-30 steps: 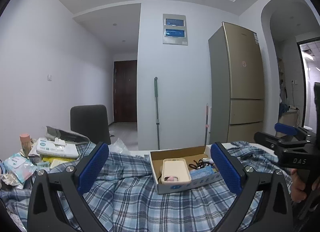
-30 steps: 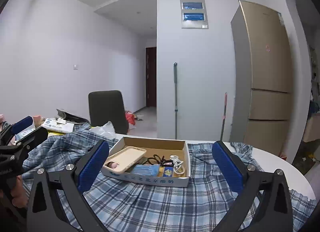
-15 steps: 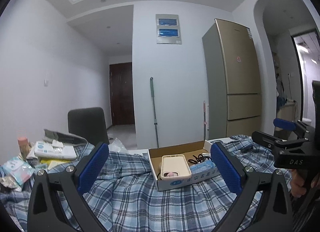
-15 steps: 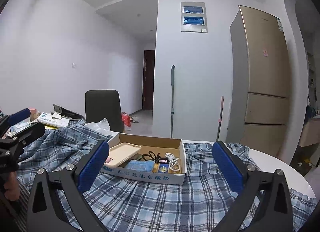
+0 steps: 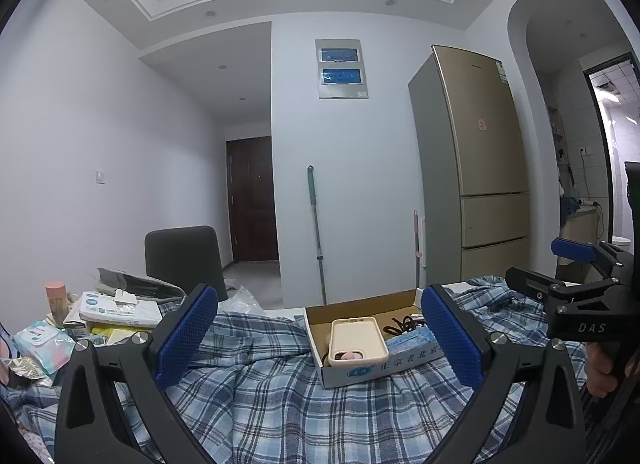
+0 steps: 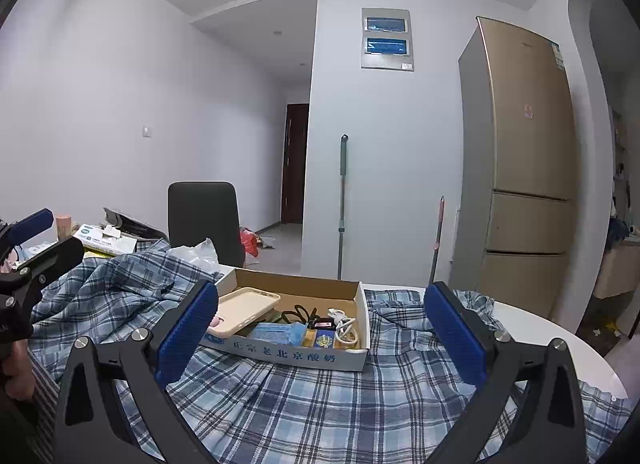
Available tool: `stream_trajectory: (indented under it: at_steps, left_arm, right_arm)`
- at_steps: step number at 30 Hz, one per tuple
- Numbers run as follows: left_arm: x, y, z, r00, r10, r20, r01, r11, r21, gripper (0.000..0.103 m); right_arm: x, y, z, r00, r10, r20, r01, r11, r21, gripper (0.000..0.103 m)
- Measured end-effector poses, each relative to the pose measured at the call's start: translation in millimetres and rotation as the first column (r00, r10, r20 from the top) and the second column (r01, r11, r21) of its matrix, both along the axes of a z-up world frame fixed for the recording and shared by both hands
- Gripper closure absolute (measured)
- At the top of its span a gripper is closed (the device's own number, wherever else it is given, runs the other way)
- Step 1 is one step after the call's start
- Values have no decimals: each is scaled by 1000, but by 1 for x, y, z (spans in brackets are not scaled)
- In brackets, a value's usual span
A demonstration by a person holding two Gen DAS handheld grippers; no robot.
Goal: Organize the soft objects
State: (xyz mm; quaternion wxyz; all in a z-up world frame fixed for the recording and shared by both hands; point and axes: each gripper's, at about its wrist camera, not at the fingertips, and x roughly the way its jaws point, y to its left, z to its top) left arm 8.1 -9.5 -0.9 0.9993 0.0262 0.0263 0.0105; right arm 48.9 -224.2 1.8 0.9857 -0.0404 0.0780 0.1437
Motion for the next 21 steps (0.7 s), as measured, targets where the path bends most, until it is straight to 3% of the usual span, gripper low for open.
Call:
stream_trajectory:
  at_steps: [10, 21]
  left_arm:
    - [-3, 7, 2, 1000, -9, 3, 9, 999, -38, 0]
    - [-3, 5, 4, 999, -34, -11, 34, 999, -27, 0]
  right_arm:
    - [-4, 1, 1, 1000, 3, 16, -3, 1000, -10, 0]
    - [-5, 1, 2, 1000, 7, 15, -7, 1000, -9, 0]
